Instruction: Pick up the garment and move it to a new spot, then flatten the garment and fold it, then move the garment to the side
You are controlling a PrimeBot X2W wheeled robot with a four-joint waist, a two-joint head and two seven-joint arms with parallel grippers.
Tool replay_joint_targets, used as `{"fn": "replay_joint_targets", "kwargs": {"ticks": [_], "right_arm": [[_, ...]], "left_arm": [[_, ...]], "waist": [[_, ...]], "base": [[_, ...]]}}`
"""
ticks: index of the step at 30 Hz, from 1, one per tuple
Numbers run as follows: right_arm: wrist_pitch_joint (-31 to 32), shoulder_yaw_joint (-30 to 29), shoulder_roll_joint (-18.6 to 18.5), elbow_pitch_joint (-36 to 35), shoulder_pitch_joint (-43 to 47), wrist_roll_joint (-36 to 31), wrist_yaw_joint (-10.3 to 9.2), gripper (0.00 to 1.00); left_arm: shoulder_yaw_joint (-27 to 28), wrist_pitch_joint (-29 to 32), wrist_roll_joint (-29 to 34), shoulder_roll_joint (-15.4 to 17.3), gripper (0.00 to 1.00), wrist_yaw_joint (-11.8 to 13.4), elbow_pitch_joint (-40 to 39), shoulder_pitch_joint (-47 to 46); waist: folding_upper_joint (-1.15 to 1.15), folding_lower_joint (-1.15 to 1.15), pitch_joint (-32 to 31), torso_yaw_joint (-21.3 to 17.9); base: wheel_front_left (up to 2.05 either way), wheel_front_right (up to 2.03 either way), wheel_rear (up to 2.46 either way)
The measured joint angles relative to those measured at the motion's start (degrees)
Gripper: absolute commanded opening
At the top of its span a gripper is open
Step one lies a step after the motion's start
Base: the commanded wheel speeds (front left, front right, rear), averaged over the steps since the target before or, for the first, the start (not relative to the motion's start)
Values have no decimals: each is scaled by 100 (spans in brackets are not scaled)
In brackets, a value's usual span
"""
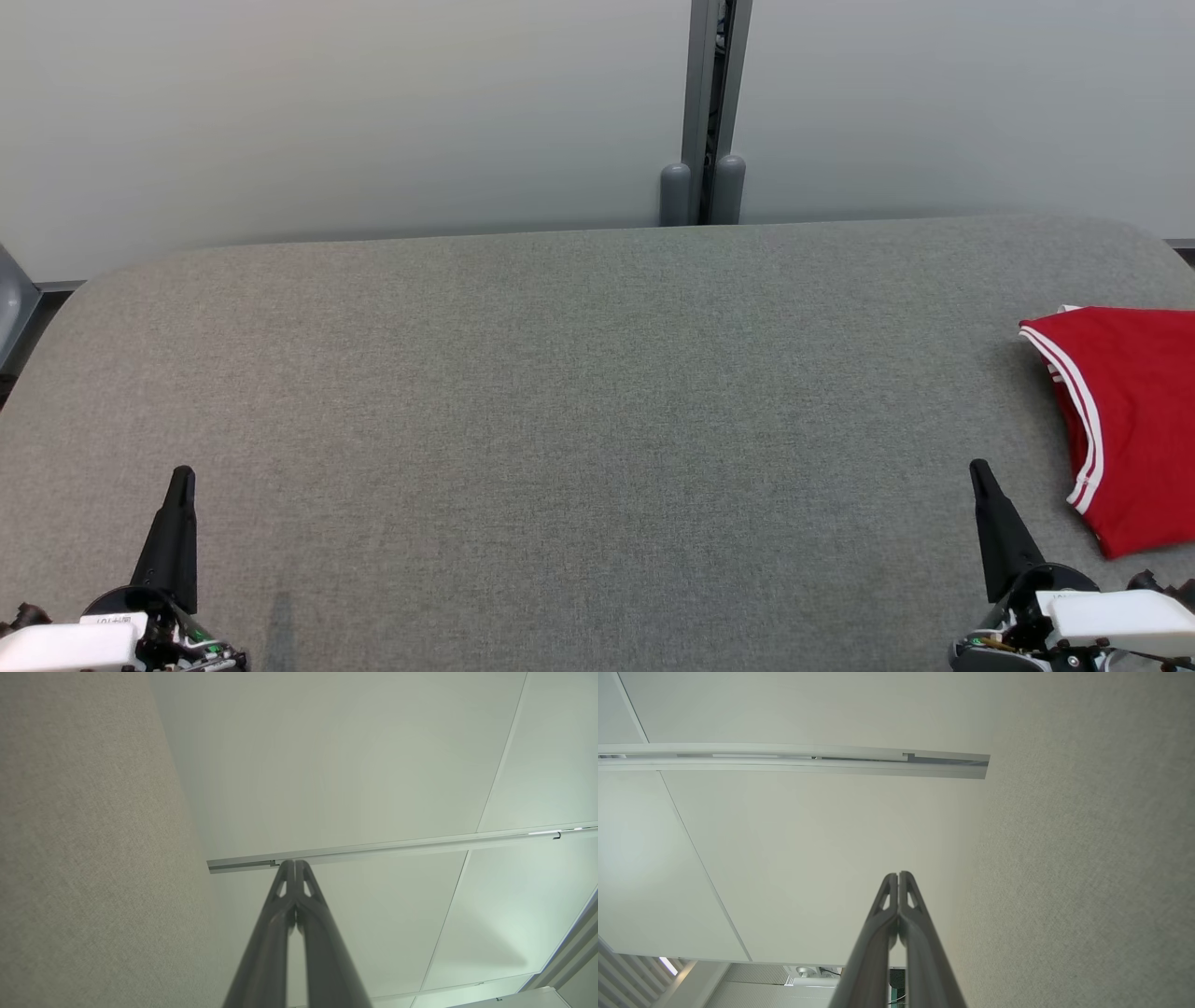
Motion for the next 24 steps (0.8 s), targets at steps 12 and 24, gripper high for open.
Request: {"fn": "replay_joint_targets", "kwargs": {"ticks": [12, 24], "right_arm": [[0, -5, 2, 0, 0, -4, 0, 0], [1, -9, 4, 1, 0, -5, 0, 0]], "left_arm": [[10, 16, 1, -7, 0, 0, 1, -2], [19, 19, 19, -15, 0, 0, 1, -3]], "waist": [[0, 0, 0, 0], [0, 0, 0, 0]], "base": [[0, 0, 0], [0, 0, 0]]}}
